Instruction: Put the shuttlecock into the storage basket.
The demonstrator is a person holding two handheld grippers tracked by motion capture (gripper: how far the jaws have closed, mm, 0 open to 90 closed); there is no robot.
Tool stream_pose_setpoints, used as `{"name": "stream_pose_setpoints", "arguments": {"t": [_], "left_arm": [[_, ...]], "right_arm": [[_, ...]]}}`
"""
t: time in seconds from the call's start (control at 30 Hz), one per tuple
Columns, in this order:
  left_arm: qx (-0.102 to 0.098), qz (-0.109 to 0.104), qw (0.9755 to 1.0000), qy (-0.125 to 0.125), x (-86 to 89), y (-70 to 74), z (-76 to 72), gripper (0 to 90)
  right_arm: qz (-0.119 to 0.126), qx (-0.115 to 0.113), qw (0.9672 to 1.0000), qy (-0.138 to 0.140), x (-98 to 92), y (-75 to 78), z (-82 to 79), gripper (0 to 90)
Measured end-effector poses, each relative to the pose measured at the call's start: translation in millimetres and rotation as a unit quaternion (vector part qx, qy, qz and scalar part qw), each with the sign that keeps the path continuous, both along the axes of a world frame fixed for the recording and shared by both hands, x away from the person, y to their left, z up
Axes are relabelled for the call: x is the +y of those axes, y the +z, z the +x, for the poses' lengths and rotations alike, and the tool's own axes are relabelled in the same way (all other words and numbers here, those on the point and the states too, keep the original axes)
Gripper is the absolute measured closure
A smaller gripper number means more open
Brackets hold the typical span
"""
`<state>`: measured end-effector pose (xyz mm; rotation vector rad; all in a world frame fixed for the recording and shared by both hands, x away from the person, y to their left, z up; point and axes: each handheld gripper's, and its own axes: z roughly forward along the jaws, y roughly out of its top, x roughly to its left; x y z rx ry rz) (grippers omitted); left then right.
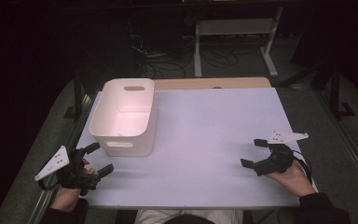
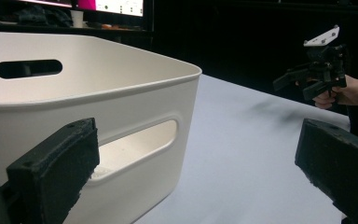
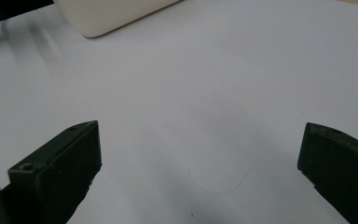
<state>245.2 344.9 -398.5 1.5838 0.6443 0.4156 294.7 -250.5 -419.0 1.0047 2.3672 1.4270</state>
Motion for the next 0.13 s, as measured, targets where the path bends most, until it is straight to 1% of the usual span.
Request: {"name": "stream_pose_setpoints", "arguments": {"t": [0.13], "left_arm": [[0.000, -0.001, 1.0000, 0.000, 0.1, 0.2, 0.0, 0.0]], "right_arm": [[0.009, -0.005, 0.9999, -0.006, -3.1, -0.4, -1.9, 0.0]]}}
